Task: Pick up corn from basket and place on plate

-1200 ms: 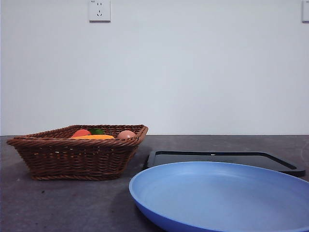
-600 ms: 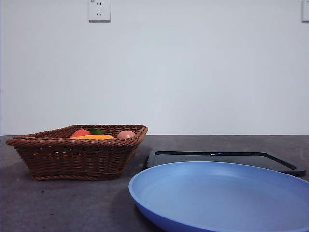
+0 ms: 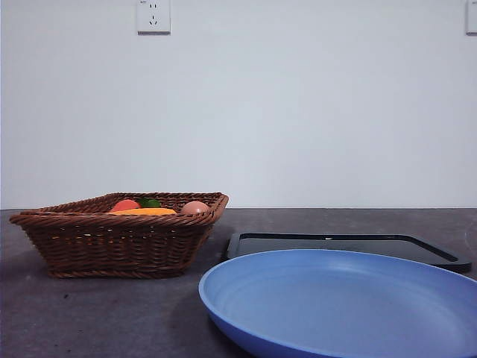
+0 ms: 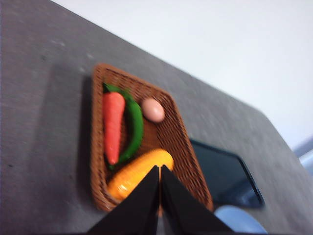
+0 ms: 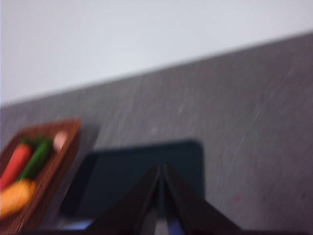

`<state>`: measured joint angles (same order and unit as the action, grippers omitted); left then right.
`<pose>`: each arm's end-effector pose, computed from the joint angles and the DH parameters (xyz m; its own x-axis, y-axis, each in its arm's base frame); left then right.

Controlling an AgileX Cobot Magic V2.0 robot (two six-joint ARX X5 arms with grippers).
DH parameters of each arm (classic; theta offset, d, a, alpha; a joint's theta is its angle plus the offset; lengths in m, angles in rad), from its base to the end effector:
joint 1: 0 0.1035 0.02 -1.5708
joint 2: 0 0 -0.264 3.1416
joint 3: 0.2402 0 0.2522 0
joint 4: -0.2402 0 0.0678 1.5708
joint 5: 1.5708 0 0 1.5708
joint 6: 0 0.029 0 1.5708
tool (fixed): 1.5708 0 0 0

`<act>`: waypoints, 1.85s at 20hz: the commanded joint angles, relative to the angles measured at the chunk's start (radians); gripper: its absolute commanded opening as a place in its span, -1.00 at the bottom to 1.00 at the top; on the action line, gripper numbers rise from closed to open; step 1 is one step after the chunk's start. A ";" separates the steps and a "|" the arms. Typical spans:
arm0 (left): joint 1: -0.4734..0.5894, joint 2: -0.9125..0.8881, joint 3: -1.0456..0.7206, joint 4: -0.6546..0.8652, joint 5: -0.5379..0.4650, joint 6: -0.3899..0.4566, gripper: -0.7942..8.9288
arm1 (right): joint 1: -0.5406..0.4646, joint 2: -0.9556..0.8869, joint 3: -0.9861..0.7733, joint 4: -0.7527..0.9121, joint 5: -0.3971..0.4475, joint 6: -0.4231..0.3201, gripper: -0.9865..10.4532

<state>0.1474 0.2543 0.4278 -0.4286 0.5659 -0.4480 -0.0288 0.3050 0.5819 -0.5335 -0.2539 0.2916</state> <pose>0.0861 -0.0029 0.2480 0.8867 -0.4104 -0.2130 0.2427 0.8052 -0.5411 0.0803 0.0050 0.2831 0.9431 0.2241 -0.2456 -0.1330 0.9313 0.3391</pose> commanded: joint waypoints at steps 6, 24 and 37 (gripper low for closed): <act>-0.050 0.149 0.158 -0.235 0.097 0.232 -0.82 | 0.003 0.213 0.164 -0.207 -0.213 -0.117 -0.82; -0.176 0.360 0.251 -0.392 0.148 0.306 -0.07 | 0.121 0.527 0.241 -0.406 -0.269 -0.198 -0.38; -0.176 0.368 0.251 -0.385 0.148 0.306 -0.08 | 0.307 1.006 0.241 -0.217 -0.155 -0.220 -0.39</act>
<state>-0.0250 0.6163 0.6613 -0.8246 0.7094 -0.1486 0.2745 1.3010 0.8074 -0.7525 -0.4103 0.0822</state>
